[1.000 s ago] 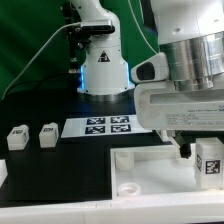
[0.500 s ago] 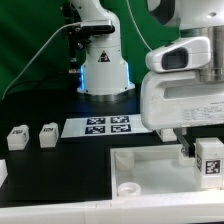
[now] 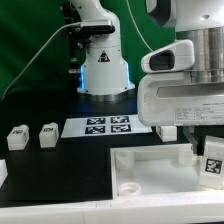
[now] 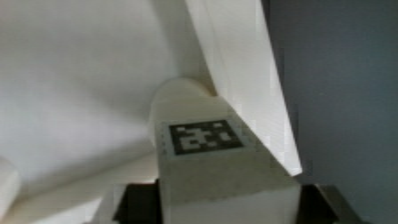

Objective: Assemble one leg

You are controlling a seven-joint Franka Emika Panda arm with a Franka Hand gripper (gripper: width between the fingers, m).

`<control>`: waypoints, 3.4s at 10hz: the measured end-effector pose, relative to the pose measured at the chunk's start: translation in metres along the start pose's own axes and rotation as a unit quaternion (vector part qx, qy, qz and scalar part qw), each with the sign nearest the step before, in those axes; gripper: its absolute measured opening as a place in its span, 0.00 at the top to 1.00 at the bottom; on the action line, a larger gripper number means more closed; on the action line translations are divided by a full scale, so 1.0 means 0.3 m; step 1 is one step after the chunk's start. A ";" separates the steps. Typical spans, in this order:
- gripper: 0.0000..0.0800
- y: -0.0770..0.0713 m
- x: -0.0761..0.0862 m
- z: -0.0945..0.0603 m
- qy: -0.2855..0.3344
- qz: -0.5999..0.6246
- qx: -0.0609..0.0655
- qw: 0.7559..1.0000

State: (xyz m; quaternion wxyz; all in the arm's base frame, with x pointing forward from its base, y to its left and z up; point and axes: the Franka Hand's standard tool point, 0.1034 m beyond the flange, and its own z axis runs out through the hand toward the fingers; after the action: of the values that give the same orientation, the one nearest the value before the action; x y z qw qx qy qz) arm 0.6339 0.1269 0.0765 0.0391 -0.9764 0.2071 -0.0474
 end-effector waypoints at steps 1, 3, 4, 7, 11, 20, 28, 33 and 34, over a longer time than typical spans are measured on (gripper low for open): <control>0.61 0.005 0.004 0.000 -0.002 0.059 0.003 0.998; 0.61 0.019 0.017 0.004 -0.010 0.170 0.019 0.985; 0.61 0.025 0.019 0.007 -0.009 0.249 0.026 0.968; 0.61 0.041 0.008 0.008 -0.009 0.434 0.057 0.899; 0.48 0.033 -0.009 0.013 -0.023 0.565 0.082 0.821; 0.19 0.003 -0.036 0.036 0.011 0.062 0.044 0.997; 0.51 0.025 0.003 0.024 0.031 -0.161 0.018 0.986; 0.63 0.038 0.010 0.023 0.025 0.092 0.028 0.995; 0.63 0.039 0.010 0.023 0.024 0.122 0.029 0.992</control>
Offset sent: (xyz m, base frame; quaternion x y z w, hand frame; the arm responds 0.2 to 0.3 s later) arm 0.0058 -0.0050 0.0002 0.0403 0.0337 0.3629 0.9303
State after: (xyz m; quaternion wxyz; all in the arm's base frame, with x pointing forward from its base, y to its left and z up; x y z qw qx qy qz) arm 0.6328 0.1153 0.0687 0.0679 -0.9410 0.3239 -0.0715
